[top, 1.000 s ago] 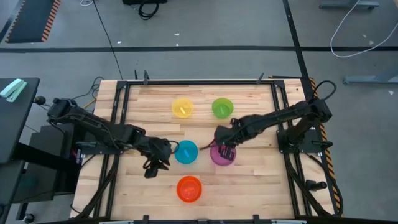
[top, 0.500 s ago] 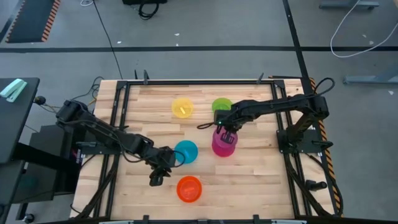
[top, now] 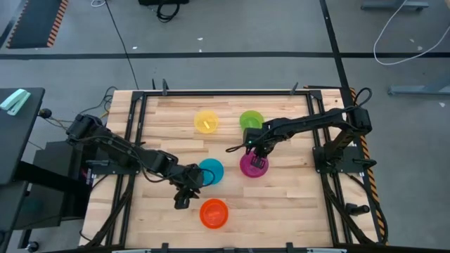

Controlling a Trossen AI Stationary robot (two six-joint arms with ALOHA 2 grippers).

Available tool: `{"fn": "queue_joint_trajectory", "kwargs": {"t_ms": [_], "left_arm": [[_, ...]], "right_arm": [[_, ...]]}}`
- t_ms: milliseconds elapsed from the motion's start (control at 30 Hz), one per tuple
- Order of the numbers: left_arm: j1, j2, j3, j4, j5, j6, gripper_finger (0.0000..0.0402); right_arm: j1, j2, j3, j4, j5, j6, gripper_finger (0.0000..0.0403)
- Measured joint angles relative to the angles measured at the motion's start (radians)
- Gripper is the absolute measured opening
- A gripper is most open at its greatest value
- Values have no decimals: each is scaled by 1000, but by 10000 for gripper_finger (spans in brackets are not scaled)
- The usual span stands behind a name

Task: Nest bowls inside each other
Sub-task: Stack the purple bowl on top of the red bowl, then stack the orange bowl on top of the blue bowl

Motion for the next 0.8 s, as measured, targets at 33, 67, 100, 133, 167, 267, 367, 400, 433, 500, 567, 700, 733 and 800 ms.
{"fn": "queue_joint_trajectory", "kwargs": {"t_ms": [33, 67, 100, 133, 167, 267, 367, 400, 433, 500, 567, 700, 733, 800], "left_arm": [[0, 0, 3, -3, 0, 9, 107], [-1, 0, 5, -2, 0, 14, 107], [-4, 0, 7, -1, 0, 14, 107], [-6, 0, 7, -1, 0, 10, 107], [-9, 2, 7, -6, 0, 0, 107], [-21, 23, 7, -7, -6, -24, 107], [-30, 58, 7, -3, -6, -37, 107], [-31, 72, 7, -5, -6, -37, 107], [-31, 83, 6, -7, -6, -37, 107], [-30, 99, 6, -3, -6, -38, 107], [-25, 104, 6, -7, -6, -38, 107], [-24, 103, 6, 37, -5, -38, 108], [-24, 103, 13, 38, 1, -39, 108], [-28, 111, 35, 42, 4, -48, 108]], "right_arm": [[0, 0, -3, 2, -1, 0, 8], [0, 0, -5, 2, -1, 0, 9], [-2, 0, -5, 3, -1, 0, 10], [-4, 0, -5, 5, -1, 0, 12], [-5, 0, -5, 5, -2, 0, 14], [-13, 0, -5, 5, -4, 1, 27], [-25, 0, -5, 9, -21, 8, 47], [-29, 0, -5, 11, -22, 8, 55], [-31, 0, -5, 12, -23, 8, 63], [-36, 0, -5, 13, -23, 8, 79], [-39, 0, -5, 18, -23, 8, 95], [-39, 0, -5, 19, -20, 8, 120], [-39, 0, -5, 19, -20, 8, 125], [-39, 0, -5, 19, -20, 3, 131]]}}
